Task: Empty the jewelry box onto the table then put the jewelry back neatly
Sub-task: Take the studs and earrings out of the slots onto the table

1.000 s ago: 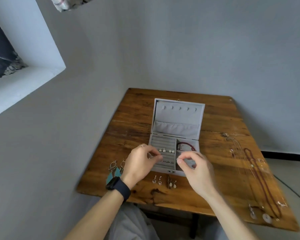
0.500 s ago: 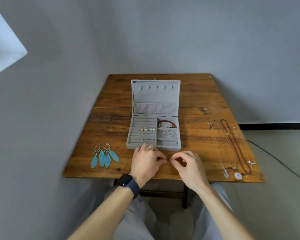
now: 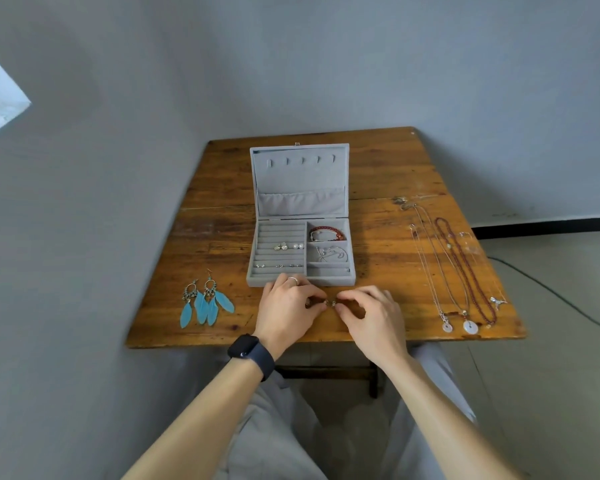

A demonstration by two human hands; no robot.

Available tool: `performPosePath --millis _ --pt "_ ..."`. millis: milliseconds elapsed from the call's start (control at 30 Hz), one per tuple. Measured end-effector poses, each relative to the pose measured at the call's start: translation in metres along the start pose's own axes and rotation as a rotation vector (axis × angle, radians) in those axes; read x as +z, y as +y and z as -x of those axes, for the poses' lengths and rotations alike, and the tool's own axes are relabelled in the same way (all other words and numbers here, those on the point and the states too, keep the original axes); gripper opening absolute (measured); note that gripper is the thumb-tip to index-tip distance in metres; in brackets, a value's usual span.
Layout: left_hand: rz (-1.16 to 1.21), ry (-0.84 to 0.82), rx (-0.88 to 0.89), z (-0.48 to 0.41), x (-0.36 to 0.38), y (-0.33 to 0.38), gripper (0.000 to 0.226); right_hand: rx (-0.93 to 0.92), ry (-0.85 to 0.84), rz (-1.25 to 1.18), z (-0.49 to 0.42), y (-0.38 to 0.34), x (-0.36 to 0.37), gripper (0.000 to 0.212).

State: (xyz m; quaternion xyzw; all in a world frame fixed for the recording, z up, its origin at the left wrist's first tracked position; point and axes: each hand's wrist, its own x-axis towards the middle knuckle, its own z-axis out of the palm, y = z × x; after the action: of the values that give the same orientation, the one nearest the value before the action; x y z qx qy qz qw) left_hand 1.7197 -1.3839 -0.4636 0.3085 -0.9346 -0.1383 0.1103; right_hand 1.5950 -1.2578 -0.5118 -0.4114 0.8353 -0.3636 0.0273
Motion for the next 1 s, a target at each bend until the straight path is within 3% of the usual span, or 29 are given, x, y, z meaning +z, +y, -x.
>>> performPosePath --millis 467,1000 --pt "-0.012 -0.023 0.002 -0.0021 0.0036 0.0008 0.023 -0.01 0.041 0.05 0.0008 -0.0008 0.0051 0.01" --pt "-0.028 -0.011 0.008 -0.0034 0.0046 -0.0004 0.025 0.015 0.019 0.023 0.0013 -0.0018 0.0022 0.014"
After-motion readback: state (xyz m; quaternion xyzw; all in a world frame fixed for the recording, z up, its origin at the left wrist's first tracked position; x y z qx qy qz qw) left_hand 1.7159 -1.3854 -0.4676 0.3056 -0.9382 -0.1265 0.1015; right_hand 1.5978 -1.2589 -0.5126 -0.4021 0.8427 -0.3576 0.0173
